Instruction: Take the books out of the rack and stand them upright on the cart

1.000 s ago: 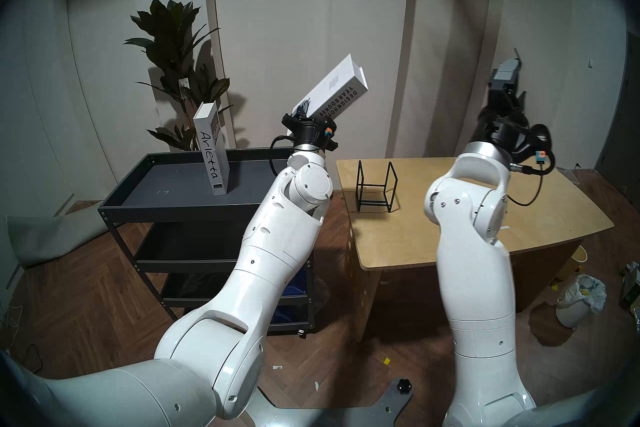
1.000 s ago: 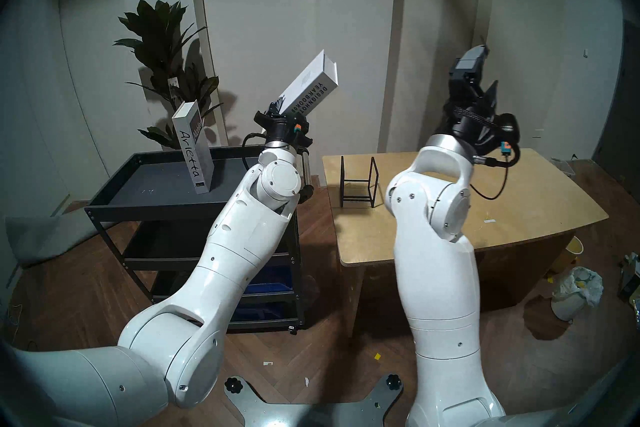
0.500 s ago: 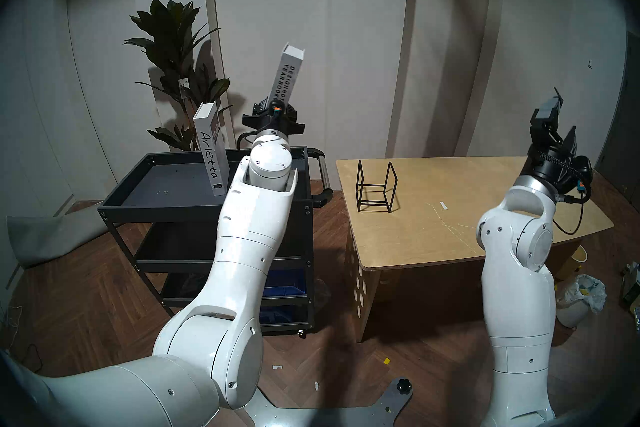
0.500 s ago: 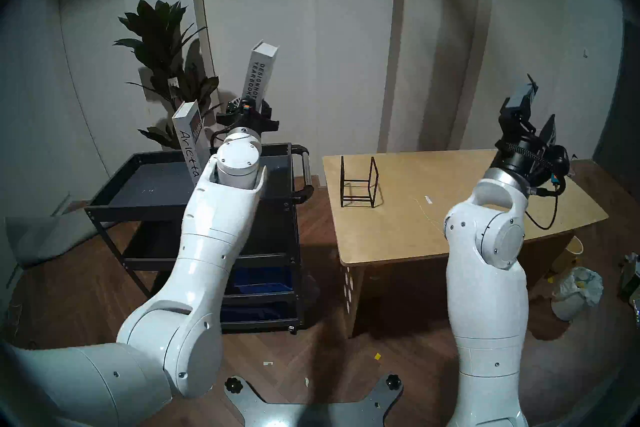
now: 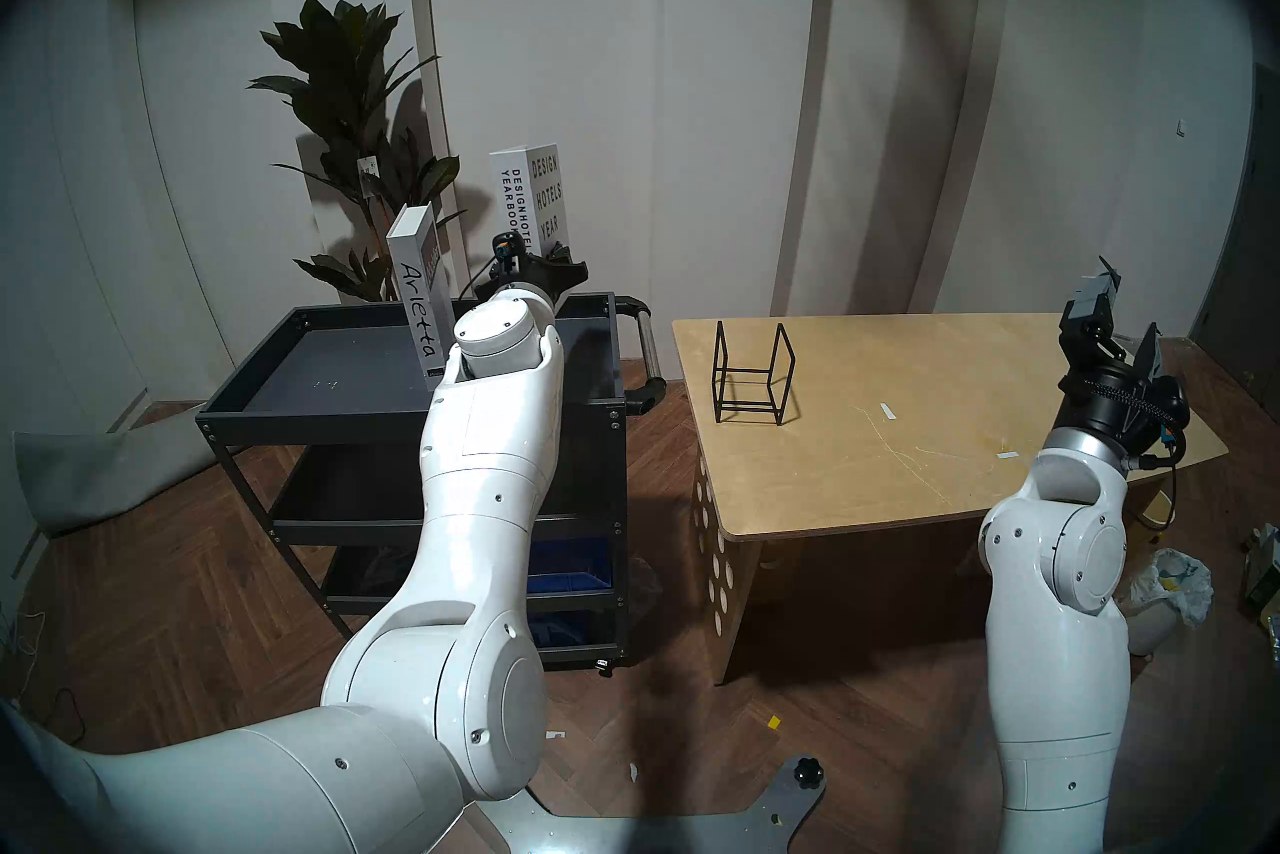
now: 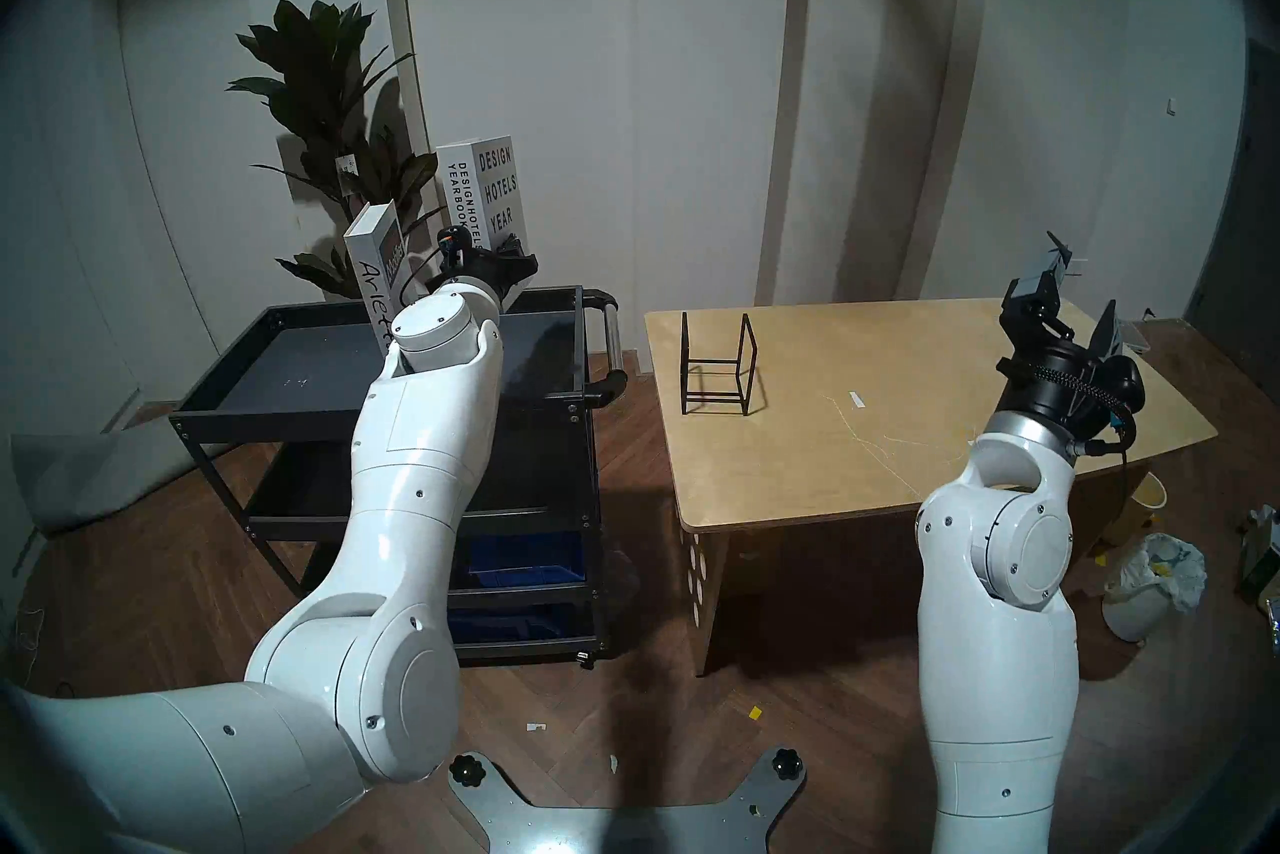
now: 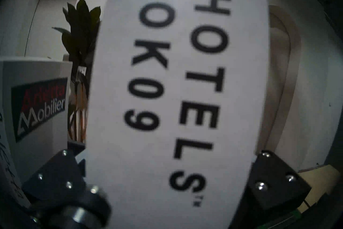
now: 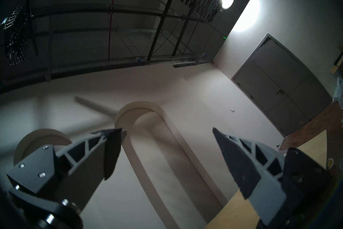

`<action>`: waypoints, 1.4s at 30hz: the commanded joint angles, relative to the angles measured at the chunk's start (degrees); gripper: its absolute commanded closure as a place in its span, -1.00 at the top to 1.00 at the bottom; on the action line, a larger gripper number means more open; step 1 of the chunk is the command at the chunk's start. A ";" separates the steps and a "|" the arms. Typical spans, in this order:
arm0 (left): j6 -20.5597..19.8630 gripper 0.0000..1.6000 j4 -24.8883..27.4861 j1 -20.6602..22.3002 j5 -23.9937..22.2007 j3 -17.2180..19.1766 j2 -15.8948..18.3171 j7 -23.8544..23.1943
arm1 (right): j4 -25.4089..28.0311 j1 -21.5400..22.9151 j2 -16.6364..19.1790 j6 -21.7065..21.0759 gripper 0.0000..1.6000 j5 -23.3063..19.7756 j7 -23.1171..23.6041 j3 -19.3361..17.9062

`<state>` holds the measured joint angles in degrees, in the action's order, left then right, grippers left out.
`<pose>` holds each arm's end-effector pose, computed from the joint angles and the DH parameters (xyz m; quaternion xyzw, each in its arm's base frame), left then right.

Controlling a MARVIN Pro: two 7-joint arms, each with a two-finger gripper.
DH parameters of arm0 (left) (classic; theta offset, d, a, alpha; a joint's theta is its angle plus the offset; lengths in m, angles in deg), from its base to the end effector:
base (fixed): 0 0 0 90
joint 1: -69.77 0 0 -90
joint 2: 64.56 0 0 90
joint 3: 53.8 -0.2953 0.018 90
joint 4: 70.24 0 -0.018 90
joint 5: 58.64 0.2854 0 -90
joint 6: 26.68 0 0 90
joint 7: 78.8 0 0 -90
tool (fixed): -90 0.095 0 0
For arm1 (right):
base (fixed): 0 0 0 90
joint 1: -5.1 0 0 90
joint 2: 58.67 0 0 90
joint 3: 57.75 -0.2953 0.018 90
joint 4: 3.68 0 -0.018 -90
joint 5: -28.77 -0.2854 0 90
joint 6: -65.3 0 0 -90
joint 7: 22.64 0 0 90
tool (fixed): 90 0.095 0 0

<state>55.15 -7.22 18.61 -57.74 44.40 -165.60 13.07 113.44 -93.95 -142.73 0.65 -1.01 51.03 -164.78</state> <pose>0.5744 -0.0438 -0.1746 0.6860 0.0911 0.7187 0.0676 0.2954 -0.1537 -0.1584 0.3555 -0.3048 0.8830 0.0323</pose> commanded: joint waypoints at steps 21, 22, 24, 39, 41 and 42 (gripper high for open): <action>10.00 -1.00 -18.34 11.66 7.55 -1.80 -0.61 19.50 | 6.97 -9.87 -0.85 -1.63 1.00 -1.51 2.79 -1.90; 9.34 -1.00 -17.64 11.39 7.12 -1.56 -0.81 19.36 | 6.92 -9.91 -0.88 -1.69 1.00 -1.61 2.82 -1.87; 8.35 -1.00 -18.69 12.74 6.78 -1.05 -0.79 19.69 | 6.93 -10.03 -0.89 -1.76 1.00 -1.89 2.94 -1.84; 1.39 -1.00 -25.42 17.56 4.33 -0.33 0.72 19.87 | 7.03 -10.60 -0.90 -1.82 1.00 -3.63 3.62 -1.71; 0.78 -1.00 -26.25 18.13 4.06 -0.36 0.91 19.90 | 7.03 -10.72 -0.89 -1.78 1.00 -3.83 3.66 -1.78; 0.80 -1.00 -26.70 18.43 4.13 -0.49 1.09 19.92 | 7.01 -10.76 -0.90 -1.77 1.00 -3.90 3.65 -1.81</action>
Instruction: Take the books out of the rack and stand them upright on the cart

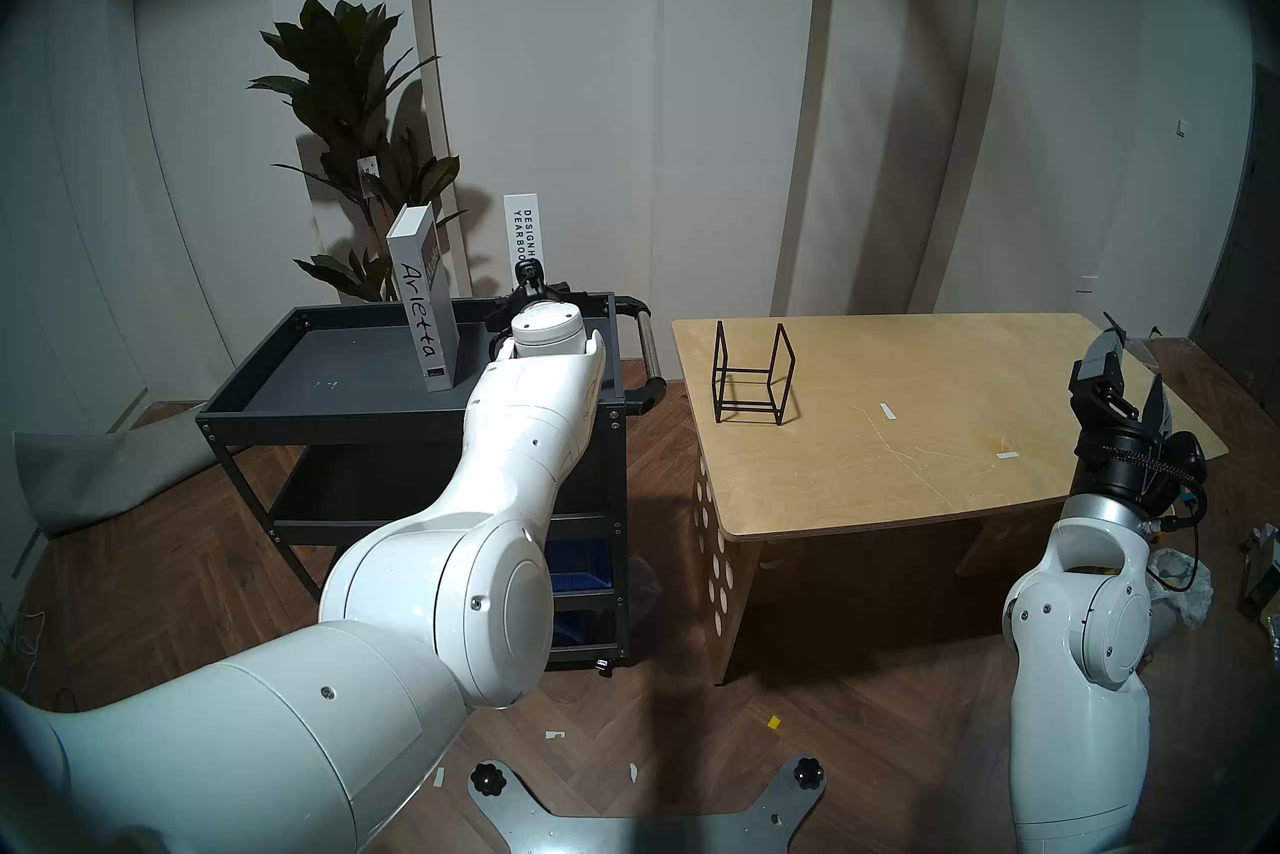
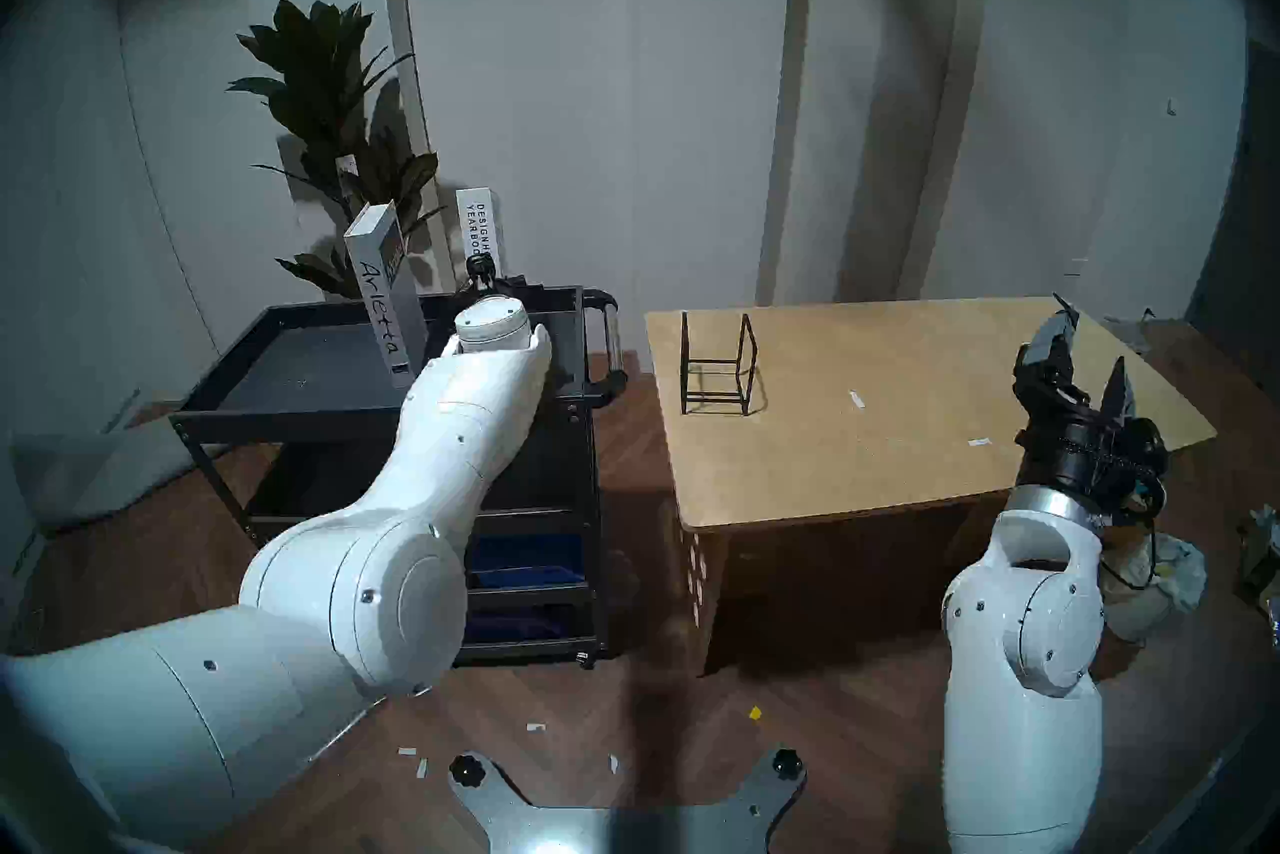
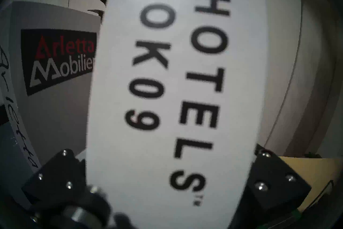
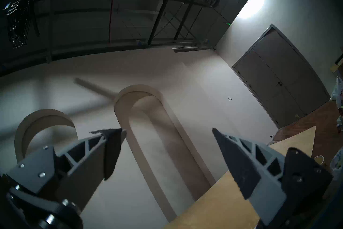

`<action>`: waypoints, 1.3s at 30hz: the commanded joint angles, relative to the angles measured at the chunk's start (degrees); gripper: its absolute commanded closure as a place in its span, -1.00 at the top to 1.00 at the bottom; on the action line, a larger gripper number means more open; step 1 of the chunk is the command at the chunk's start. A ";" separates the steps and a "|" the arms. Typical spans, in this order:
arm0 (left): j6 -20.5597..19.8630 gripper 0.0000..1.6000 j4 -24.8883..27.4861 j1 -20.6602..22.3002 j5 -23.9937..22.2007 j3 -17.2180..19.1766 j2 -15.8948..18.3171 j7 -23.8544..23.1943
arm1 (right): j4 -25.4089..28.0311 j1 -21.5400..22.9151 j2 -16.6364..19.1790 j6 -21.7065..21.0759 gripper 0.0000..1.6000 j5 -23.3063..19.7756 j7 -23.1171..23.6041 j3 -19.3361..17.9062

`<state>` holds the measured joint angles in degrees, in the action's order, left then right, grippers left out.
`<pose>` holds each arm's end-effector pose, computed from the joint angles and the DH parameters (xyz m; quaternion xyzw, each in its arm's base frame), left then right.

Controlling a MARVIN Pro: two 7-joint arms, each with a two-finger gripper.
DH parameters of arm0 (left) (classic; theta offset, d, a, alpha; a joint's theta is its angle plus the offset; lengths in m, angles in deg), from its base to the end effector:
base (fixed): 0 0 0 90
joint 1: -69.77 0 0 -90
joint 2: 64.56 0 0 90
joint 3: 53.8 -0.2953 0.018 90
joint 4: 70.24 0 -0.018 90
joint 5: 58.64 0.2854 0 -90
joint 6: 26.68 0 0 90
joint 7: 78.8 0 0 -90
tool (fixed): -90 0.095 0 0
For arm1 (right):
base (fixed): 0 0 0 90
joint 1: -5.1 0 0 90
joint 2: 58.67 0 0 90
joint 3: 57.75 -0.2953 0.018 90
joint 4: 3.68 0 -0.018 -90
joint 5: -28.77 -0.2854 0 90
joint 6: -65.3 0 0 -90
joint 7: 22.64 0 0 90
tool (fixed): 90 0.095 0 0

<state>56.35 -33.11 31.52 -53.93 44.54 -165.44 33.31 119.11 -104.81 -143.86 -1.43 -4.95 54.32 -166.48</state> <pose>0.6121 -0.0476 -0.2089 -0.7570 -0.1498 -0.6321 0.0702 0.2536 -0.1492 -0.1791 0.4082 -0.2979 0.8626 0.0212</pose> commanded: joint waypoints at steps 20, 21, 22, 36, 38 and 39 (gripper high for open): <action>-5.89 -1.00 -10.79 12.49 0.43 -2.15 3.03 -0.79 | 1.24 -0.37 0.48 0.51 1.00 -1.00 0.42 -0.50; -6.06 -1.00 -11.22 12.64 0.41 -2.16 3.01 -0.78 | 1.24 -0.37 0.48 0.51 1.00 -1.01 0.42 -0.53; -6.25 -1.00 -11.79 12.91 0.48 -2.30 3.06 -0.84 | 1.23 -0.38 0.48 0.50 1.00 -1.02 0.42 -0.56; -6.78 -1.00 -17.39 14.87 0.62 -2.88 3.86 -1.77 | 0.95 -0.32 0.57 0.43 1.00 -1.07 0.40 -0.82; -6.65 -1.00 -17.89 15.12 0.61 -2.93 3.90 -1.88 | 0.88 -0.29 0.58 0.41 1.00 -1.09 0.40 -0.80; -6.51 -1.00 -18.13 15.19 0.66 -3.01 3.95 -1.97 | 0.83 -0.27 0.59 0.39 1.00 -1.09 0.39 -0.80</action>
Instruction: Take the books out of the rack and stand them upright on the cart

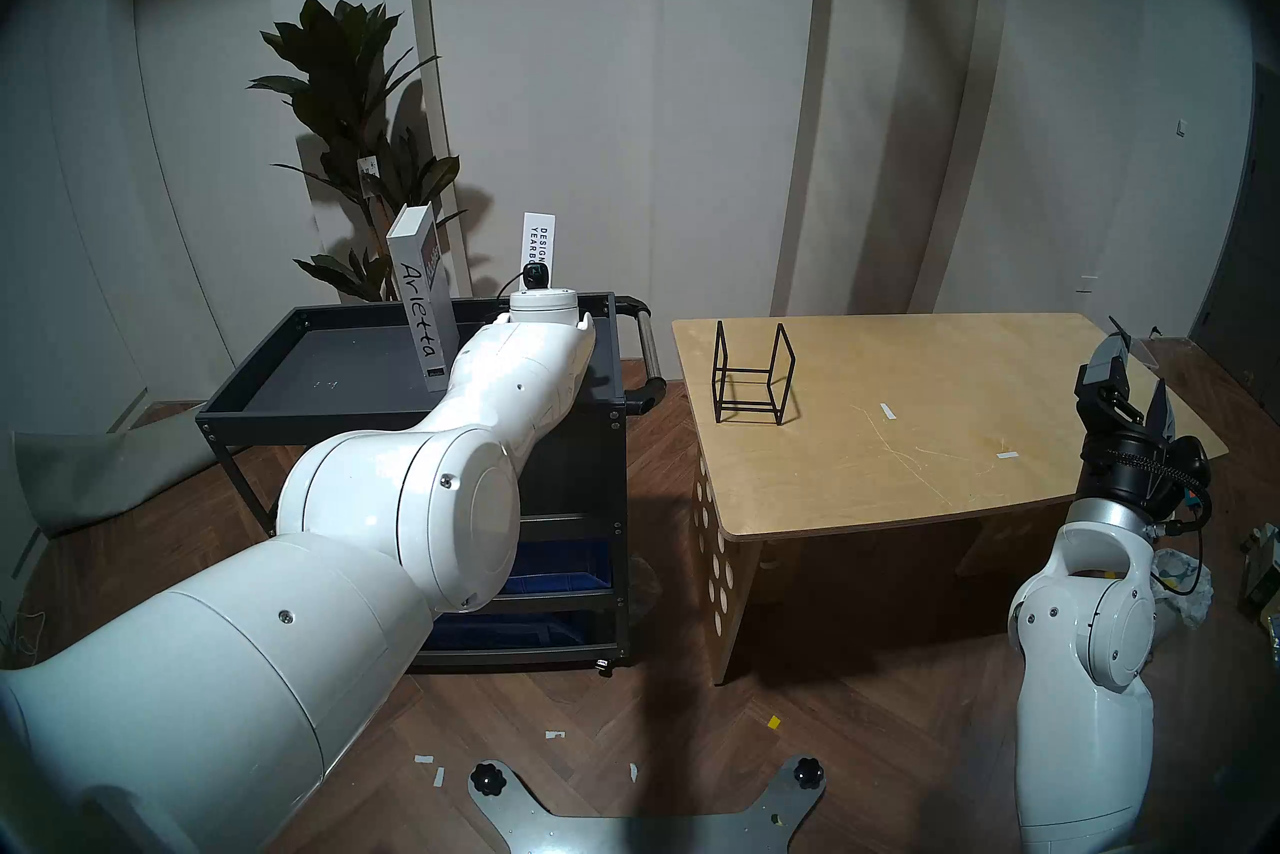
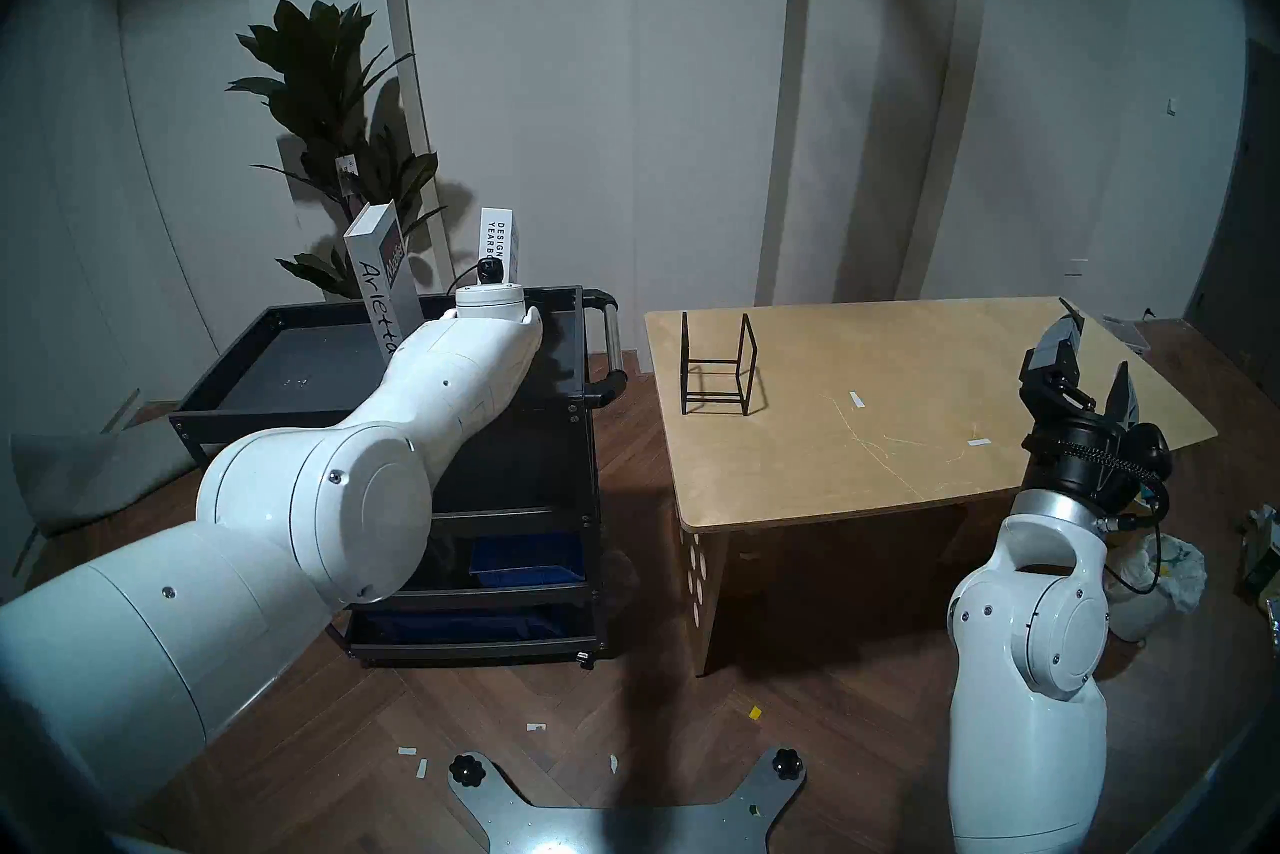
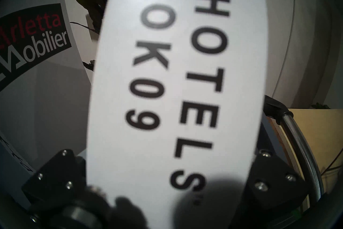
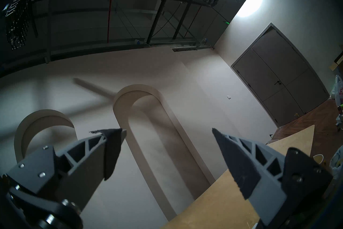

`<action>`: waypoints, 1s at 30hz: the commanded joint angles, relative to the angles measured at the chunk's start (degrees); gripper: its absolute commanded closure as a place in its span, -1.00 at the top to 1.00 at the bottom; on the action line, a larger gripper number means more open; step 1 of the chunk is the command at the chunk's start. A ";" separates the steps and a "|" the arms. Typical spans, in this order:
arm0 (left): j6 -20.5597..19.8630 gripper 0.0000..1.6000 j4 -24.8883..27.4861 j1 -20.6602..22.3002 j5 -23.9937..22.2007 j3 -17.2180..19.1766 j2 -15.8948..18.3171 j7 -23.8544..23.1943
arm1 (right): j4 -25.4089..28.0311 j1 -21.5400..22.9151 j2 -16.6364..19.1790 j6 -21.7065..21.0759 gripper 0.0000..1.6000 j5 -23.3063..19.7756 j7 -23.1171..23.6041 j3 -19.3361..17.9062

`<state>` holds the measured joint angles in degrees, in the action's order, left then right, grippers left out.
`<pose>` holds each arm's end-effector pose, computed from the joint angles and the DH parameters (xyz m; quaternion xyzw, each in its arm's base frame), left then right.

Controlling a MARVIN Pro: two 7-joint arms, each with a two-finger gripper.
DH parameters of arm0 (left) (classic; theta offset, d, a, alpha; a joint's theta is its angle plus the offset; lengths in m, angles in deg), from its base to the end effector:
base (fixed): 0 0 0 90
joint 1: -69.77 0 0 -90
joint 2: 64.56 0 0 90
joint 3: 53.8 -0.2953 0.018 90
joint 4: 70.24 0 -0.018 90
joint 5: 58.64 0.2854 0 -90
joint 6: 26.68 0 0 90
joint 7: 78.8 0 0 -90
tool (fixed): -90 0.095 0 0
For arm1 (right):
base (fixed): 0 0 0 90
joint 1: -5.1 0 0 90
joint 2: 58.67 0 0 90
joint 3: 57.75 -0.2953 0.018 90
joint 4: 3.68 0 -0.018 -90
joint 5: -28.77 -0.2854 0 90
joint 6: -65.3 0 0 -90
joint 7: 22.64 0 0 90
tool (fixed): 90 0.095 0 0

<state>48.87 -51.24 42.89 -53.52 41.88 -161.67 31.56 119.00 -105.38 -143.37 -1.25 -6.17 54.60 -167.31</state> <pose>0.6332 -0.0369 -0.2090 -0.8252 -0.0815 -0.5494 0.1025 0.2506 -0.1546 -0.1803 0.4085 -0.3003 0.8617 0.0220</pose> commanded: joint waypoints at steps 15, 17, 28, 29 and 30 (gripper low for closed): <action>0.72 -0.62 -2.71 4.94 -0.05 -0.27 0.80 -1.39 | 0.55 0.82 0.33 0.11 1.00 0.12 0.11 0.06; 0.58 -0.47 -2.96 5.22 -0.06 -0.26 0.86 -1.48 | 0.48 0.95 0.36 0.08 1.00 0.10 0.13 0.14; -0.29 0.49 -4.59 6.36 -0.27 -0.01 1.75 -2.16 | 0.02 1.53 0.54 0.04 1.00 0.01 0.18 0.53; -0.31 0.45 -4.72 6.40 -0.28 0.01 1.81 -2.20 | -0.02 1.58 0.56 0.04 1.00 0.01 0.18 0.57; -0.36 0.45 -4.87 6.42 -0.30 0.05 1.88 -2.23 | -0.07 1.63 0.58 0.04 1.00 0.00 0.18 0.61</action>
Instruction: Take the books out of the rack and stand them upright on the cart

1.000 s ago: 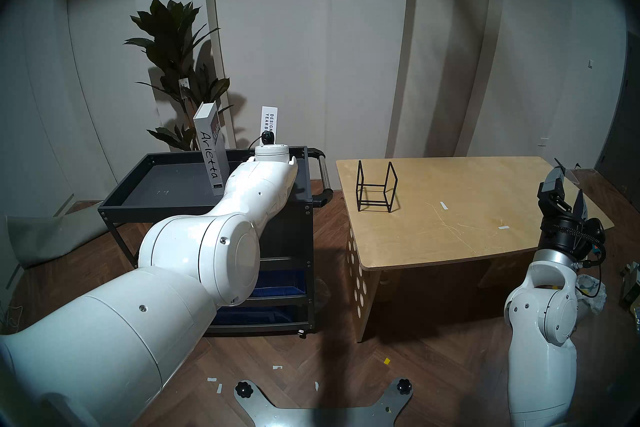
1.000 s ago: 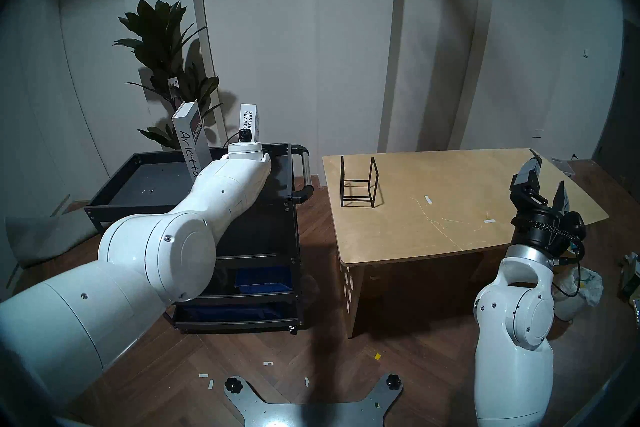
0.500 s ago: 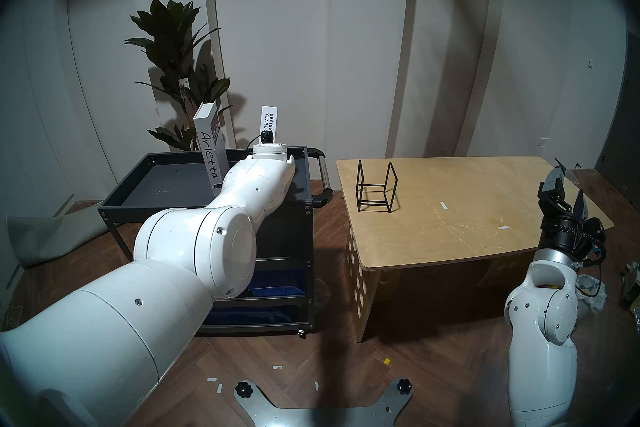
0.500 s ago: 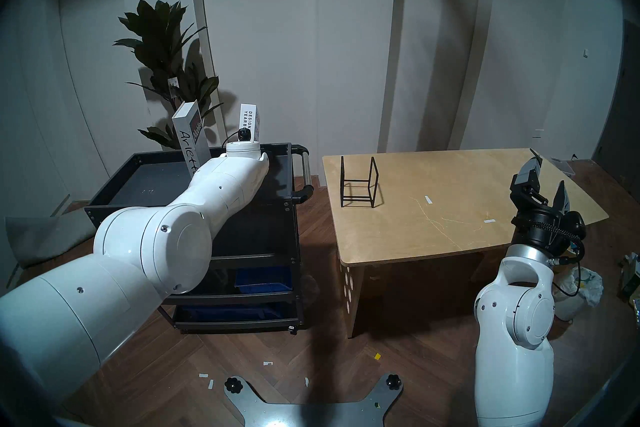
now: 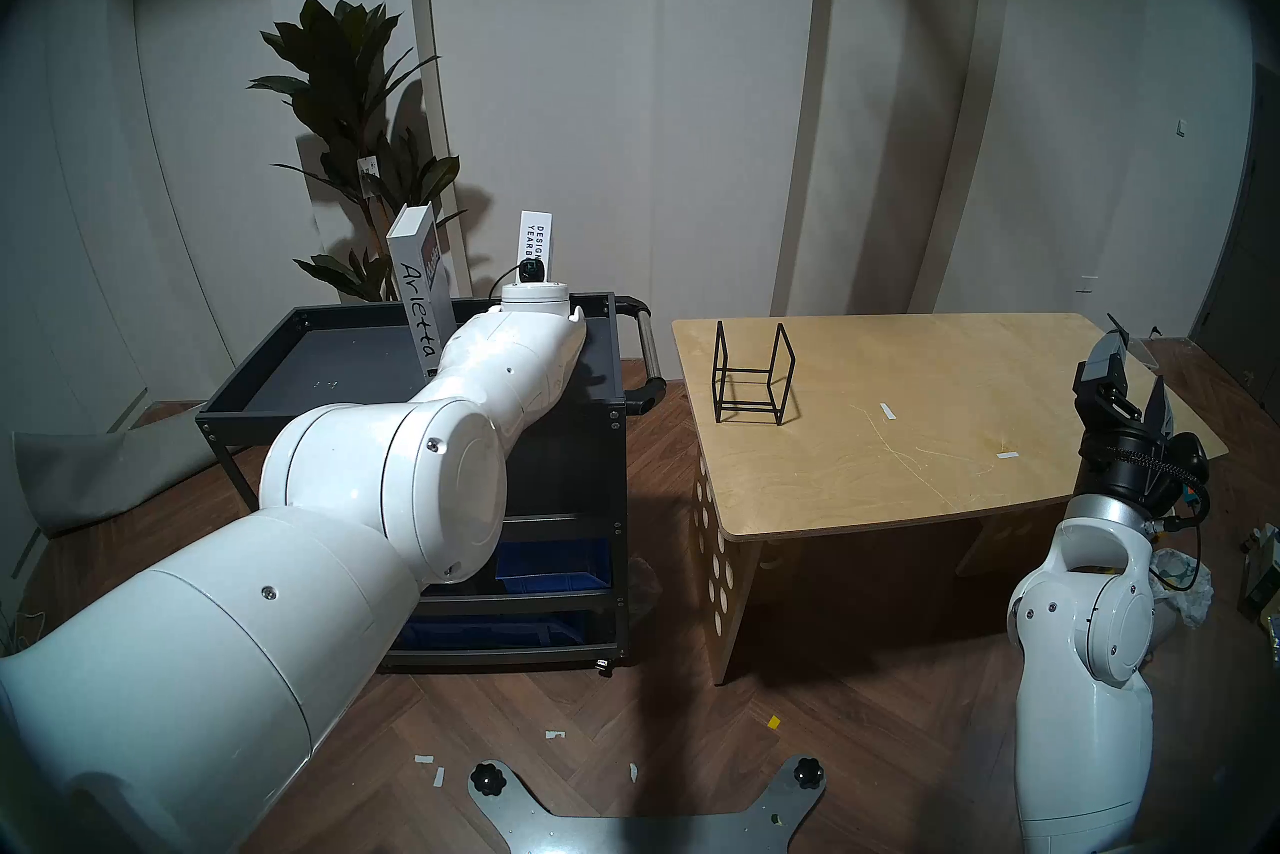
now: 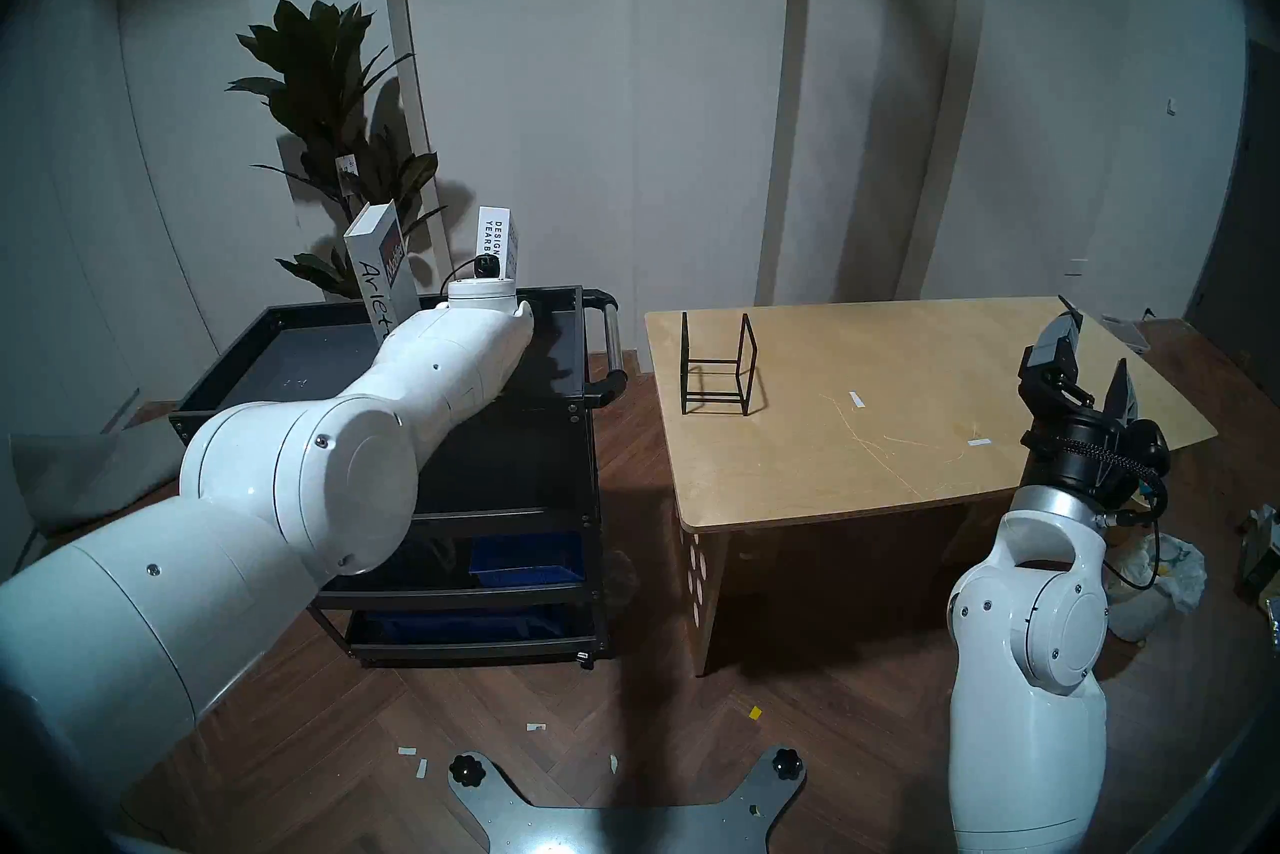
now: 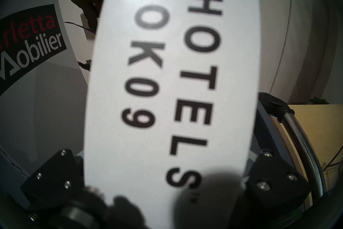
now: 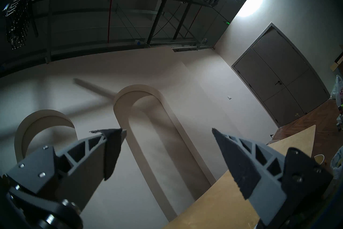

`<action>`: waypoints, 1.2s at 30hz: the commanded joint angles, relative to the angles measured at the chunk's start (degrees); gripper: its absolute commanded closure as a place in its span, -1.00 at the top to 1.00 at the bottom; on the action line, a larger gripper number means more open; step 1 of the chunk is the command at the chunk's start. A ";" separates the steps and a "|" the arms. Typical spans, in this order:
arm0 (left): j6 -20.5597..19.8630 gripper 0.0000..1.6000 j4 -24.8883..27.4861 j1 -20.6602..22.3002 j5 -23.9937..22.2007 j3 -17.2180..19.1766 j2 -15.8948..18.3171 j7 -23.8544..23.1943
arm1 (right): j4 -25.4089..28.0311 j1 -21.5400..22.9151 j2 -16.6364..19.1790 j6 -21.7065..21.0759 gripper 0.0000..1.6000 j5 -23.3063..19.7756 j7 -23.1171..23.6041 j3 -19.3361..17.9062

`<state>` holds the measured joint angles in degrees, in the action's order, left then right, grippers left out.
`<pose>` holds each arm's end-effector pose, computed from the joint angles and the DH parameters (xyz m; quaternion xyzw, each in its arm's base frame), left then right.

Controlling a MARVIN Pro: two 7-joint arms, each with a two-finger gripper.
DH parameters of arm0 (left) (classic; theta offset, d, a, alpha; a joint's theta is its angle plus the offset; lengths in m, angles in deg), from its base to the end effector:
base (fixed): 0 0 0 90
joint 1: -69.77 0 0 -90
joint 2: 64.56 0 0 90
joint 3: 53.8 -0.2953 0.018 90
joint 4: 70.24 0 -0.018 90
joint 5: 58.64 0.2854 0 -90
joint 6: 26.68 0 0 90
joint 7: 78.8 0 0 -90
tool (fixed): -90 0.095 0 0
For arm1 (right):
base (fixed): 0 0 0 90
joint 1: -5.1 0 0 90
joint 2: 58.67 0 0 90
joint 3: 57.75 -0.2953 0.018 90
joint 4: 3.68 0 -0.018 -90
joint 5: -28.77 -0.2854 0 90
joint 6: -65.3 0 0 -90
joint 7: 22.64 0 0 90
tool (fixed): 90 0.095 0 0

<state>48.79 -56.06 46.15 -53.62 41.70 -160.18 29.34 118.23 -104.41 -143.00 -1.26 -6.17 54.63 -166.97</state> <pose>0.6384 -0.0272 -0.2037 -0.8334 -0.0694 -0.5396 0.0976 0.2557 -0.1546 -0.1802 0.4077 -0.2989 0.8626 0.0192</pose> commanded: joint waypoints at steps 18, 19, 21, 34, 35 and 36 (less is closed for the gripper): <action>-0.44 -1.00 -1.89 4.07 0.32 -0.23 0.80 -0.40 | 0.07 1.23 0.44 0.24 1.00 -0.32 0.18 0.68; -0.45 -1.00 -1.95 4.07 0.32 -0.23 0.78 -0.41 | 0.05 1.24 0.45 0.25 1.00 -0.34 0.18 0.68; -0.43 -1.00 -2.15 4.07 0.40 -0.32 0.78 -0.37 | 0.02 1.29 0.47 0.28 1.00 -0.40 0.20 0.68; -1.06 0.25 -3.62 4.06 0.57 -0.59 0.99 -0.07 | -0.14 1.49 0.69 0.36 1.00 -0.99 0.45 0.62; -1.15 0.33 -3.71 4.14 0.56 -0.60 0.94 0.05 | -0.17 1.50 0.71 0.36 1.00 -1.06 0.47 0.61; -1.21 0.38 -3.80 4.19 0.59 -0.65 0.92 0.08 | -0.20 1.51 0.72 0.37 1.00 -1.15 0.51 0.61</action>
<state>48.12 -59.77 48.03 -53.16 41.20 -159.09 29.08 117.12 -103.24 -142.49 -1.22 -6.99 54.80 -166.16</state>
